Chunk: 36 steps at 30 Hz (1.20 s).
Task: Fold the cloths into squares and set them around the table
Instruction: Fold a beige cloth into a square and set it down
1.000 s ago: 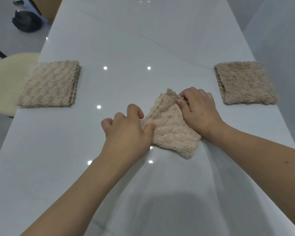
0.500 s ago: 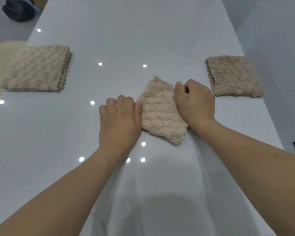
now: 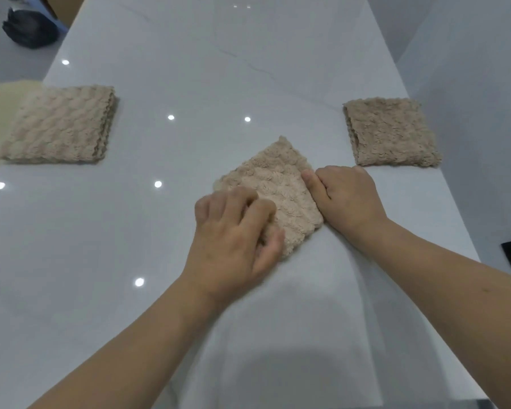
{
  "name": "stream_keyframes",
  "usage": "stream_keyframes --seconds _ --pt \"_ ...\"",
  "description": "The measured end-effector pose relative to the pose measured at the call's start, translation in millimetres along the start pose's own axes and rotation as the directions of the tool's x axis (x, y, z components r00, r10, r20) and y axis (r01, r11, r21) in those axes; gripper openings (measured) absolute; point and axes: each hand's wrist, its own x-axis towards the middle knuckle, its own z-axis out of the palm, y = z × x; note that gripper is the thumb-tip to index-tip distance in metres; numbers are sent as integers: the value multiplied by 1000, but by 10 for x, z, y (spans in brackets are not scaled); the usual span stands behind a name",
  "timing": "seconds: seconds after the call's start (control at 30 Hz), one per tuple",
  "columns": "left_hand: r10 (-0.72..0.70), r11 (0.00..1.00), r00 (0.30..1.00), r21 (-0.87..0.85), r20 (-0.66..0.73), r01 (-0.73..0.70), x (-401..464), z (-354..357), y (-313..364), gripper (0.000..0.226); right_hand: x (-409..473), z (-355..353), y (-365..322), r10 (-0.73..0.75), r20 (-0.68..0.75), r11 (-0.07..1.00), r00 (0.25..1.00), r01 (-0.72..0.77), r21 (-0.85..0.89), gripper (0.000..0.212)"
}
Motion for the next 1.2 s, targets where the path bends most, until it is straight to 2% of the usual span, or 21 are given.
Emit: stream_keyframes --seconds 0.07,0.13,0.27,0.4,0.53,0.73,0.8,0.87,0.93,1.0,1.03,1.07,1.13,1.2 --pt "68 997 991 27 114 -72 -115 38 194 32 2 20 8 -5 -7 1000 1000 5 6 49" --pt "31 995 986 87 163 -46 -128 92 274 34 9 30 8 -10 -11 1000 1000 10 5 48" --pt "-108 989 984 118 145 91 -45 130 254 18 11 35 27 -10 -23 1000 1000 10 -11 48" --pt "-156 972 974 201 166 122 10 177 269 24 19 19 12 -17 -20 1000 1000 16 -15 47" --pt "-278 931 944 293 178 219 43 148 180 30 7 2 17 -4 -18 1000 1000 4 -31 46" --pt "-337 919 910 294 243 262 -6 44 132 40 -6 -17 1 9 0 999 1000 -9 -38 47" --pt "-350 923 878 279 328 264 34 -9 145 44 -11 -13 8 15 6 999 1000 -15 -37 48" --pt "-369 927 813 246 450 284 70 -99 86 51 -15 -11 14 35 -4 999 999 -35 -29 51" --pt "-386 913 739 112 552 393 120 -183 -40 43 -18 -14 7 49 -20 999 999 -50 -19 51" --pt "-445 815 671 -42 593 577 204 -208 -138 25 -20 -22 -4 58 -28 998 998 -58 -15 51" --pt "-460 786 681 -96 569 611 209 -166 -190 26 -18 -25 -8 59 -29 998 998 -60 -15 50" --pt "-446 811 736 -117 510 573 210 -123 -214 27 -19 -24 -11 60 -29 998 998 -60 -12 50" --pt "-313 936 878 -39 362 350 171 -6 -254 20 -14 -27 -17 64 -30 998 997 -65 -3 49" --pt "-233 970 909 11 346 244 144 44 -294 32 -6 -18 -10 66 -32 998 997 -66 8 49"
